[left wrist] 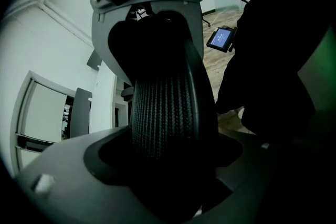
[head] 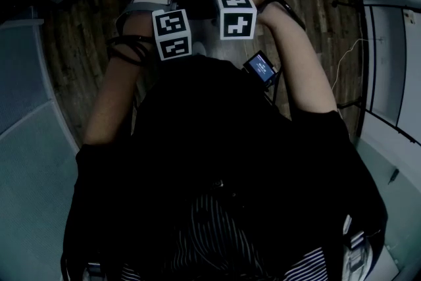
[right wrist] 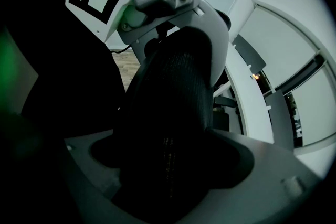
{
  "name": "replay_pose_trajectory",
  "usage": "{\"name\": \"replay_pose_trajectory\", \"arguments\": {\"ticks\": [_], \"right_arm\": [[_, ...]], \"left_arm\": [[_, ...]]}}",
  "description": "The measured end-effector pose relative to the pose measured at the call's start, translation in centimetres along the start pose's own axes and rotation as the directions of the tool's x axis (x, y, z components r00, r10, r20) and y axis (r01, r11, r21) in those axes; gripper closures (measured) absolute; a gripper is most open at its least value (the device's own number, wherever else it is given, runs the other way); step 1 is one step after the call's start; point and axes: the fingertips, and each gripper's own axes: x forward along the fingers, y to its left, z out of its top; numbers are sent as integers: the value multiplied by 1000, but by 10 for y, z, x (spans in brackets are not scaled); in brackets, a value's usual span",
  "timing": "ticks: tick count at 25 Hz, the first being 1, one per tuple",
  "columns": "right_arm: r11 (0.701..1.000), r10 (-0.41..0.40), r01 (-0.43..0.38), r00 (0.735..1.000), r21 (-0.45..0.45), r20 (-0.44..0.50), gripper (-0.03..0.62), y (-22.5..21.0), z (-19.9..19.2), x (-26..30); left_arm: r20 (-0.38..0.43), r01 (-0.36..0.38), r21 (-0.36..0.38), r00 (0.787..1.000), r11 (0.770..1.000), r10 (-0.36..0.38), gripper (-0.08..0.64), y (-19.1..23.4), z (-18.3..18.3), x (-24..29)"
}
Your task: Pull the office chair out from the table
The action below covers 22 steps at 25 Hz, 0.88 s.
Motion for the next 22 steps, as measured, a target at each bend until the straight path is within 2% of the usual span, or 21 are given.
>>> {"name": "replay_pose_trajectory", "arguments": {"ticks": [4, 11, 13, 15, 19, 20, 22], "right_arm": [[1000, -15, 16, 1000, 7, -13, 160, 28, 15, -3], [999, -22, 23, 1000, 34, -19, 160, 101, 47, -5], [999, -25, 25, 1000, 37, -17, 160, 110, 51, -9], [998, -8, 10, 1000, 68, -17, 159, 78, 37, -22], [986, 14, -12, 1000, 167, -11, 158, -103, -24, -38], [983, 13, -11, 1000, 183, -13, 158, -139, -38, -31], [979, 14, -9, 1000, 202, -22, 158, -174, -58, -12]], "left_arm": [[0, -15, 14, 1000, 1000, 15, 167, -27, -2, -15], [13, -18, 39, 1000, 999, 18, 166, -100, -3, -45], [12, -22, 44, 1000, 999, 22, 168, -107, 0, -52], [19, -7, 67, 1000, 998, 6, 170, -69, 5, -50], [49, 33, 145, 998, 989, -41, 176, 121, 0, -1], [57, 36, 156, 997, 987, -46, 176, 155, -3, 19], [71, 36, 171, 996, 985, -49, 178, 186, -7, 52]]}}
